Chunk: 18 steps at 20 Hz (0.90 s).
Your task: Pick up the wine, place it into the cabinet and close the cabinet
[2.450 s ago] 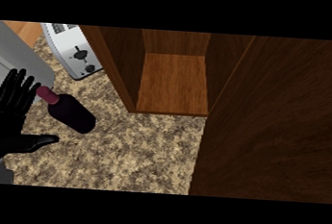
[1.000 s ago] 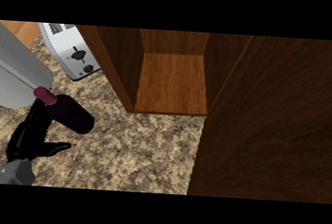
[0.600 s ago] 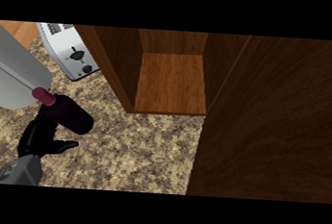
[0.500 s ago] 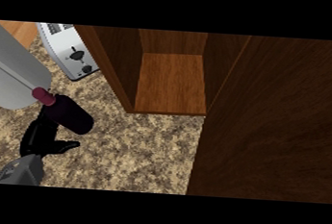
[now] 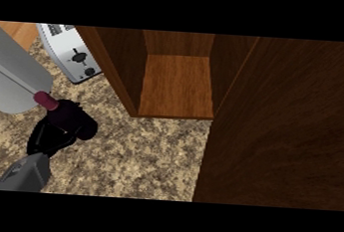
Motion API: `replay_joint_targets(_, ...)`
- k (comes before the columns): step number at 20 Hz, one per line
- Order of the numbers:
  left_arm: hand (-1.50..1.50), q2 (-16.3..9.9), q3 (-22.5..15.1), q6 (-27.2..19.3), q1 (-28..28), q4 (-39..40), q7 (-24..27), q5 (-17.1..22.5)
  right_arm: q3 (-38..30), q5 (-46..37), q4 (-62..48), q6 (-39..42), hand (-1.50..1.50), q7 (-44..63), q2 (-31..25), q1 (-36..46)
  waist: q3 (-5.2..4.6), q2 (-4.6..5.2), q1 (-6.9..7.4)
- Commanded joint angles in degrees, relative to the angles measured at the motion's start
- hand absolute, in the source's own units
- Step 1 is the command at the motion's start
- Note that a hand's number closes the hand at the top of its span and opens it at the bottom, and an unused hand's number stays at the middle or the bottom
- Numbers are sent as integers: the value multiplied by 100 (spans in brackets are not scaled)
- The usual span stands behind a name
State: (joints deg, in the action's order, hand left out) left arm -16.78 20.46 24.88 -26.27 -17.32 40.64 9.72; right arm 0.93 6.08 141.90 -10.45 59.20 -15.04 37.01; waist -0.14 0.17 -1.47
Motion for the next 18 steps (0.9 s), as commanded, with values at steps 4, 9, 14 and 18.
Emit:
replay_joint_targets(4, 150, -75, -652, -65, 98, -300, 848, -737, 195, 60, 556, -229, -150, 572, 56, 16, 0, -35, 23)
replay_joint_targets(9, 150, 190, -698, -715, -69, -405, 1466, -870, -230, 556, 490, 89, -150, 283, -76, -269, 7, -7, 15)
replay_joint_targets(14, 150, 1102, -902, -1570, 282, -1001, 1440, -895, -59, 405, 530, 89, -150, 234, -14, -451, 18, -49, 133)
replay_joint_targets(18, 150, 1606, -1159, -1985, 745, -1890, 1498, -946, -240, 535, 423, 127, -150, 92, -20, -508, 26, -68, 201)
